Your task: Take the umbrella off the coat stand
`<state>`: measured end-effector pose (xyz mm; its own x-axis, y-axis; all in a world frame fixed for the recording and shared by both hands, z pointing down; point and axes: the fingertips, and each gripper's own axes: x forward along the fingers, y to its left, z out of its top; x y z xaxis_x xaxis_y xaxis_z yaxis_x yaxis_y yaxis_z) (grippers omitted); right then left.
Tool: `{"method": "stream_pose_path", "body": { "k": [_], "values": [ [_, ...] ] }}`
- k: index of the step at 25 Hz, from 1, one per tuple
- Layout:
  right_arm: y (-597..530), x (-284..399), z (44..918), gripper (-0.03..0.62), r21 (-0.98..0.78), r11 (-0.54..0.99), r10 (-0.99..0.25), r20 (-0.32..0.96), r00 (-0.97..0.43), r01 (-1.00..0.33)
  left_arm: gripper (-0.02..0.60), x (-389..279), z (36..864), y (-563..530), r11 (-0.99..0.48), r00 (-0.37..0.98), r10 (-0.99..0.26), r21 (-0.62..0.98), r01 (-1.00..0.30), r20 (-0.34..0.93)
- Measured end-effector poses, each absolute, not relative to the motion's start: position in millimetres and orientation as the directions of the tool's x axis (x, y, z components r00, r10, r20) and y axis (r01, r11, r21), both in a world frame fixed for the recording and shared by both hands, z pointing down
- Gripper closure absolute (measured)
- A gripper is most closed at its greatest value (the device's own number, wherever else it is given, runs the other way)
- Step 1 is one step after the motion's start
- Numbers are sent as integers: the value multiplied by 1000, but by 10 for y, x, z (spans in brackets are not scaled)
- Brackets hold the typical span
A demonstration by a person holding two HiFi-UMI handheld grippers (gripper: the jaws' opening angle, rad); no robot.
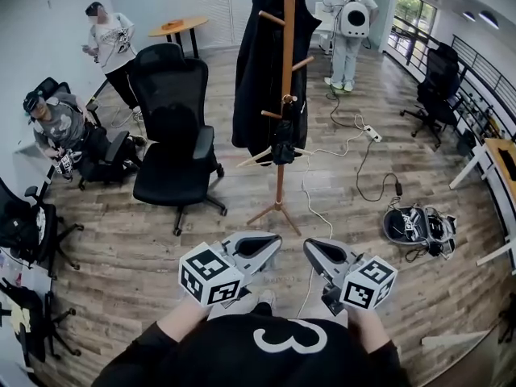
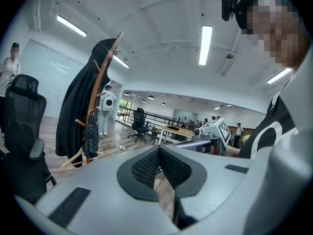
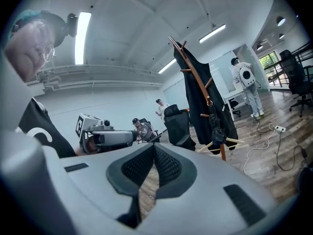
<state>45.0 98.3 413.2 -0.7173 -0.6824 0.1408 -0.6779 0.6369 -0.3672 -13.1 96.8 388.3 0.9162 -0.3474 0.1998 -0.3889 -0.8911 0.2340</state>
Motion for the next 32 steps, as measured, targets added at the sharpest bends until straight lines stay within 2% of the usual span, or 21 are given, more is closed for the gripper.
{"method": "stream_pose_path", "body": {
  "k": [16, 32],
  "values": [
    [-633, 459, 4218, 568, -382, 586, -718, 162, -676, -714, 566, -230, 4054, -764, -884, 922, -332, 275, -377, 199],
    [-1277, 697, 4166, 568, -360, 614, -714, 126, -689, -702, 566, -54, 4111, -1373, -871, 911, -363, 277, -406, 195]
  ]
}}
